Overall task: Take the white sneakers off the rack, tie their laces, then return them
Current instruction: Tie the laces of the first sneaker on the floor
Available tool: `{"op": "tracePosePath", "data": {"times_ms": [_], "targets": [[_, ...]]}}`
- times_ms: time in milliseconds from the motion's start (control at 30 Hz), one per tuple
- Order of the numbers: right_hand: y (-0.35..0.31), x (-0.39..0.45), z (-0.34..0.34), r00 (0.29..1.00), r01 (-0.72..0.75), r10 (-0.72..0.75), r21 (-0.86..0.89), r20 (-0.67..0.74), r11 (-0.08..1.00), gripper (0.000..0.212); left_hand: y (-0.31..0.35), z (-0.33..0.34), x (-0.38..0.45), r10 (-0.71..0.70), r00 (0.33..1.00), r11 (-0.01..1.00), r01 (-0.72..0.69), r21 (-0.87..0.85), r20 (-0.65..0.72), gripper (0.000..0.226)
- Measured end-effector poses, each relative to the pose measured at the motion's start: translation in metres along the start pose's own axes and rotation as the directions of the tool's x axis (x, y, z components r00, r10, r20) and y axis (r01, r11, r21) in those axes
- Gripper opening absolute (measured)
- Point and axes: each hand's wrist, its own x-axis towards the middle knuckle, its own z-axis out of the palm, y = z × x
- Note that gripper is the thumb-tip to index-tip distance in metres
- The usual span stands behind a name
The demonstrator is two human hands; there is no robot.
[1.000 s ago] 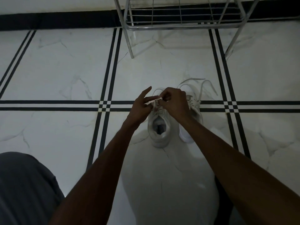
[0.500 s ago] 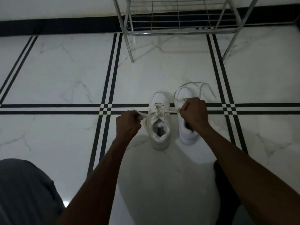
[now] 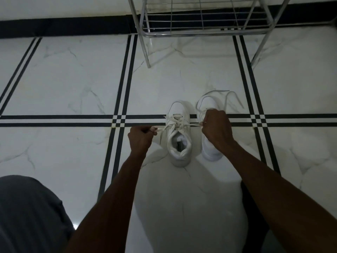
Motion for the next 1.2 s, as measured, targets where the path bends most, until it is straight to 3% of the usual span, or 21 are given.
{"op": "tracePosePath", "data": {"times_ms": [133, 300, 433, 500, 600, 667, 800, 900, 1067, 1200], "targets": [[0.002, 0.0, 0.003, 0.998, -0.037, 0.038, -0.04, 0.048, 0.999, 0.023, -0.006, 0.003, 0.002, -0.115, 0.993, 0.989, 0.113, -0.098, -0.015, 0.013], [-0.008, -0.001, -0.008, 0.946, -0.249, 0.245, -0.01, 0.214, 0.969, 0.001, -0.01, 0.004, 0.0, -0.21, 0.978, 0.969, 0.21, -0.131, 0.012, 0.015], [-0.012, 0.0, -0.006, 0.997, 0.083, -0.082, -0.103, 0.012, 0.991, 0.027, -0.005, 0.002, 0.002, -0.079, 0.993, 0.997, 0.08, -0.007, 0.09, 0.015], [-0.022, 0.009, -0.005, 0.97, 0.199, -0.192, -0.028, 0.15, 0.98, 0.054, -0.002, 0.002, 0.003, -0.033, 0.99, 0.999, 0.027, 0.042, 0.137, 0.018], [-0.043, 0.017, 0.001, 0.848, 0.42, -0.43, 0.102, 0.31, 0.902, 0.081, 0.001, 0.007, 0.001, 0.004, 0.986, 0.996, -0.02, 0.092, 0.169, 0.027], [-0.048, 0.017, 0.008, 0.787, 0.504, -0.484, 0.052, 0.383, 0.862, 0.072, 0.0, 0.007, -0.001, 0.018, 0.985, 0.993, -0.038, 0.113, 0.173, 0.028], [-0.031, 0.019, 0.005, 0.861, 0.378, -0.312, -0.096, 0.402, 0.921, 0.035, -0.002, 0.003, 0.001, 0.047, 0.986, 0.988, -0.07, 0.138, 0.162, 0.024], [-0.017, 0.026, -0.001, 0.854, 0.352, -0.217, -0.218, 0.474, 0.91, 0.036, -0.005, 0.002, 0.002, 0.035, 0.987, 0.989, -0.057, 0.136, 0.16, 0.024], [-0.016, 0.024, -0.01, 0.806, 0.288, -0.17, -0.125, 0.566, 0.95, 0.051, 0.0, 0.006, 0.002, 0.067, 0.952, 0.979, -0.121, 0.167, 0.297, 0.034], [-0.018, 0.008, -0.007, 0.862, 0.269, -0.208, -0.069, 0.463, 0.961, 0.018, 0.006, 0.014, 0.004, 0.159, 0.905, 0.919, -0.282, 0.277, 0.394, 0.038]]}}
